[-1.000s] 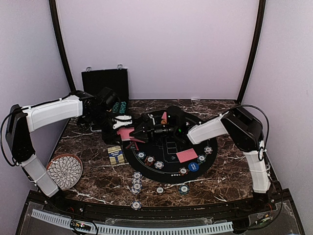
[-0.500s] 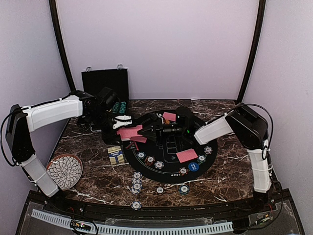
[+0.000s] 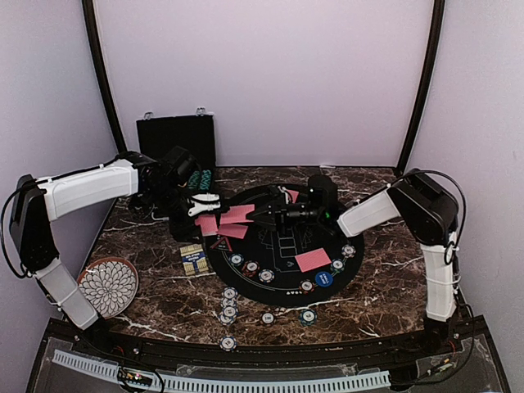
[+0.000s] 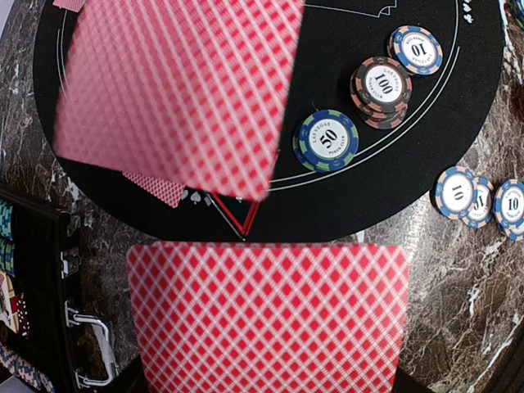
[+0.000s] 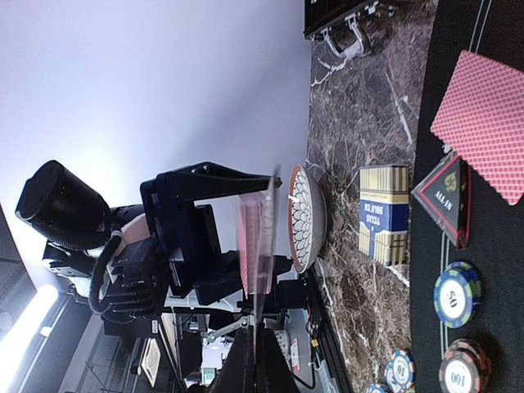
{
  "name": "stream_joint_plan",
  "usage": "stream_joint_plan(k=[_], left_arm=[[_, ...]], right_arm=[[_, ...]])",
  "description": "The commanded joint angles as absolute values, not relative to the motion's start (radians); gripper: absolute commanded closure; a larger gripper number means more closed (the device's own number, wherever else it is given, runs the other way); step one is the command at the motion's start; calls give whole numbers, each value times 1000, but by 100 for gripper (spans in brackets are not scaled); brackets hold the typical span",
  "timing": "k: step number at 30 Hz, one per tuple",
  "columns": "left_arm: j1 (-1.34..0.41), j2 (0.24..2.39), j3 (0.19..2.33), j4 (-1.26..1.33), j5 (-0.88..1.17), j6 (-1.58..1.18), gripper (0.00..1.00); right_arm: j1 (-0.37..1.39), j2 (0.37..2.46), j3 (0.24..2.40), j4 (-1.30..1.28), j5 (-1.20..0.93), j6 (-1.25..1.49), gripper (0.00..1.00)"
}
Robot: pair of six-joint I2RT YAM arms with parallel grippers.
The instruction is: Distribute texas hold em gaming equipment
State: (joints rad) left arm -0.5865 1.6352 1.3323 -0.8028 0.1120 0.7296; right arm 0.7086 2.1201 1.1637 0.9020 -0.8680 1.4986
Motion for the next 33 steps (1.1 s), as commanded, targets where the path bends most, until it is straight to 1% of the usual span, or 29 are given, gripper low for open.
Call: stream_joint_plan(k=[1, 9, 23, 28, 33], left_arm=[[-582, 1588, 1315, -819, 110, 741, 100], [-582, 1574, 1308, -823, 110, 736, 100], [-583, 1578, 1319, -828, 113, 730, 100], [-582, 1578, 1319, -829, 111, 730, 100], [-582, 1581, 1323, -827, 112, 730, 100]], right_arm=[[674, 2072, 1159, 823, -871, 1401, 100], [668, 2135, 1247, 705, -849, 1325, 100], [724, 2318, 1513, 435, -770, 1183, 100], [724, 2363, 1588, 322, -722, 1107, 100], [724, 2394, 1642, 265, -703, 1080, 100]])
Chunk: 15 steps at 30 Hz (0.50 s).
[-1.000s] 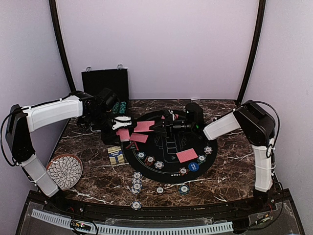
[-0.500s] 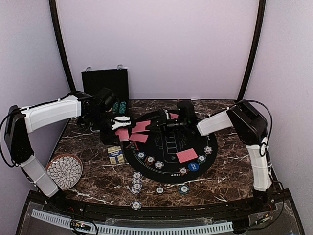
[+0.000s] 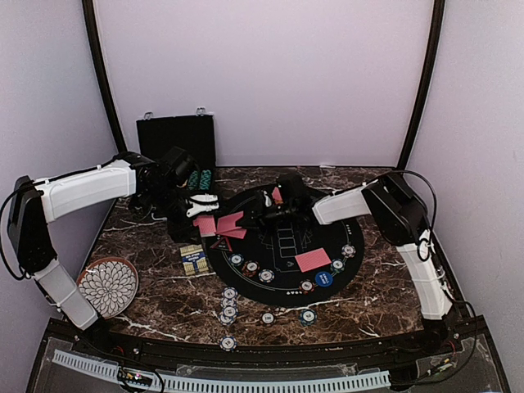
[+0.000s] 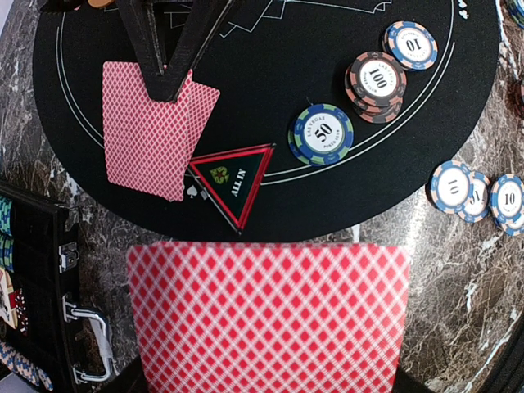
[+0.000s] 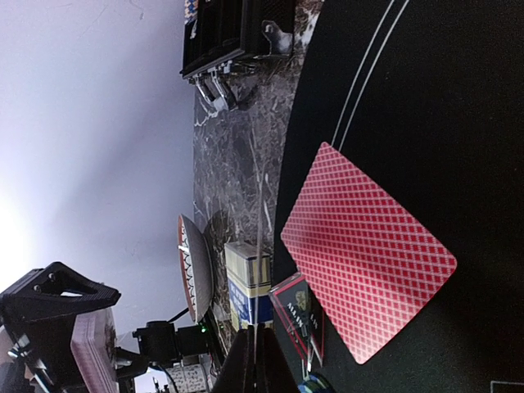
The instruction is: Distribute texas hold em gaming equipment
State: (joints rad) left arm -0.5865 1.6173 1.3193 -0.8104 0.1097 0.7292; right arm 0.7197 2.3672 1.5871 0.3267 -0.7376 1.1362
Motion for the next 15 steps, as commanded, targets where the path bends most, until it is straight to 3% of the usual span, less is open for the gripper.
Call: stream_joint_plan(k=[1, 8, 15], left_arm=[[-582, 1583, 1324, -828, 114, 730, 100], [-583, 1587, 1330, -830, 119, 730, 100], [-583, 1582, 1327, -831, 120, 730, 100]], right_arm=[[725, 2399, 1651, 257, -699, 1073, 100], [719, 2427, 1688, 213, -684, 1048, 97], [716, 2430, 1701, 181, -672, 1027, 87]])
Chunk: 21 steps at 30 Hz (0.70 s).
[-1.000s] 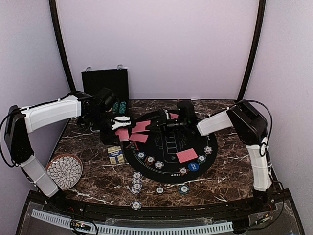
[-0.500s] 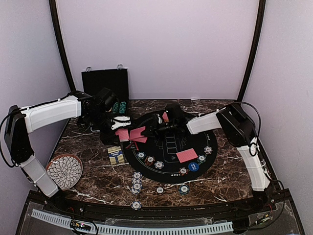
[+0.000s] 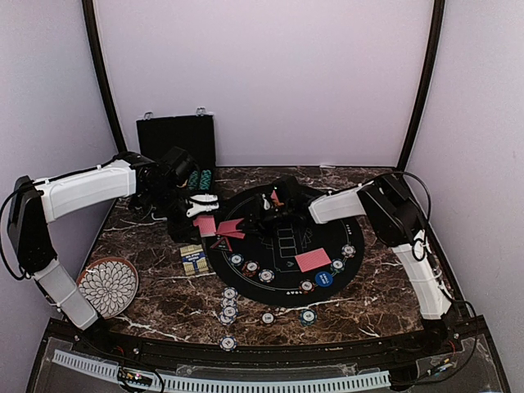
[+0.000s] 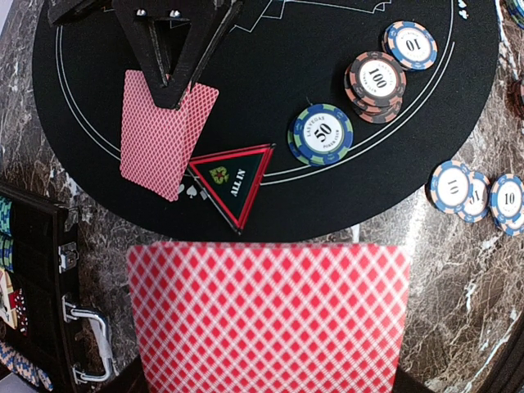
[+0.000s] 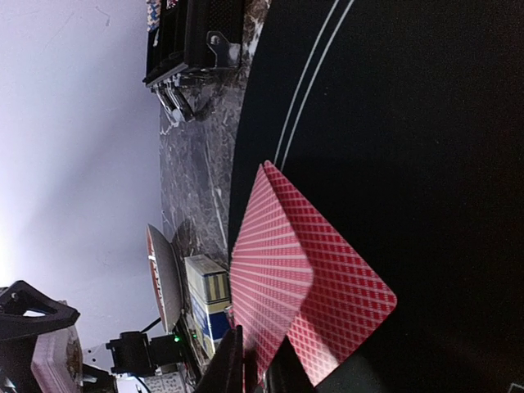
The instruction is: Distribute texas hold em gaming equipment
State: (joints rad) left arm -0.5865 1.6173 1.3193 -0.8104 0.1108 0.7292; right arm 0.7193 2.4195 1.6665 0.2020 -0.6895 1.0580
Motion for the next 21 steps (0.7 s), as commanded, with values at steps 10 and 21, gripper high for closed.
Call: stream_joint_plan(k=[10, 21], left_arm=[[-582, 1582, 1327, -830, 123, 730, 100], [-582, 1580, 1325, -829, 120, 730, 100]], right_arm=[[716, 2385, 1700, 105, -636, 960, 64], [719, 2253, 1621, 59, -606, 880, 31]])
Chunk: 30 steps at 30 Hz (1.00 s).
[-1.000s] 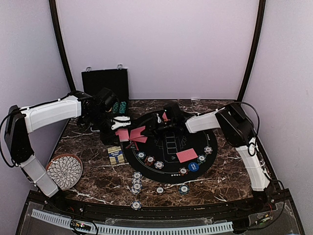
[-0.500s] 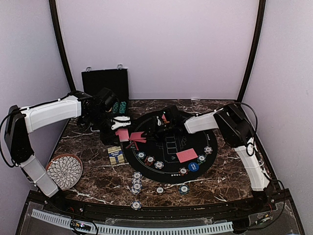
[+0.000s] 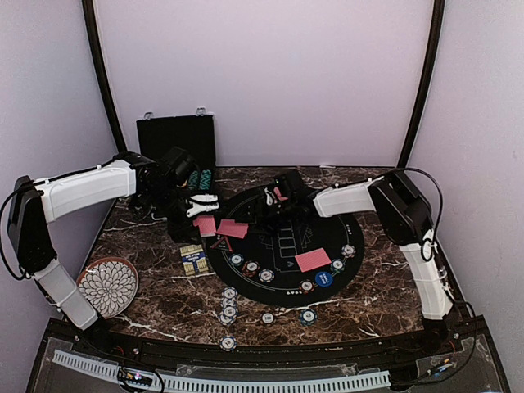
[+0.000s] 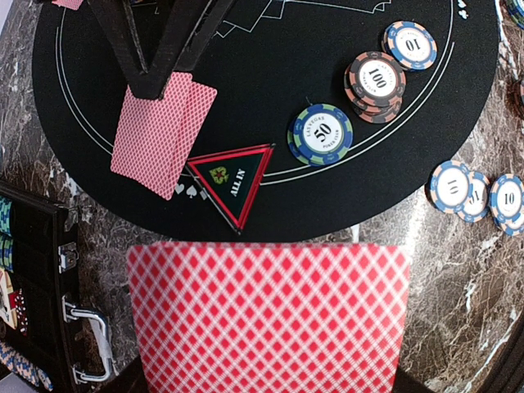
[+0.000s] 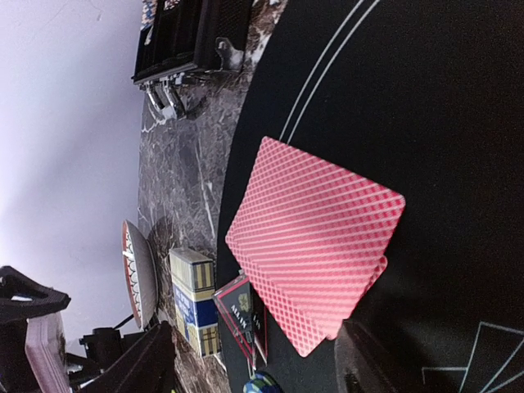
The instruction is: Distribute texas hold em gaming equipment
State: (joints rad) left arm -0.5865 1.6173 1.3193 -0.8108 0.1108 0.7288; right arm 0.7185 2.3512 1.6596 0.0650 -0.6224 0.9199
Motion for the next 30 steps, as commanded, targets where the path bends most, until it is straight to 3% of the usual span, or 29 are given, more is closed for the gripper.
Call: stream_joint_plan(k=[1, 8, 17, 30], left_arm=[[-582, 1579, 1324, -829, 120, 729, 100], [-583, 1576, 1327, -828, 123, 730, 100], [-582, 1577, 1337, -828, 130, 726, 100], [-583, 1589, 1378, -842, 157, 711, 100]], right_arm=[[719, 2238, 1609, 61, -606, 877, 29], [735, 2125, 1501, 103, -618, 868, 21], [819, 2045, 1385, 299, -727, 968, 20], [861, 2093, 1361, 577, -794, 1171, 21]])
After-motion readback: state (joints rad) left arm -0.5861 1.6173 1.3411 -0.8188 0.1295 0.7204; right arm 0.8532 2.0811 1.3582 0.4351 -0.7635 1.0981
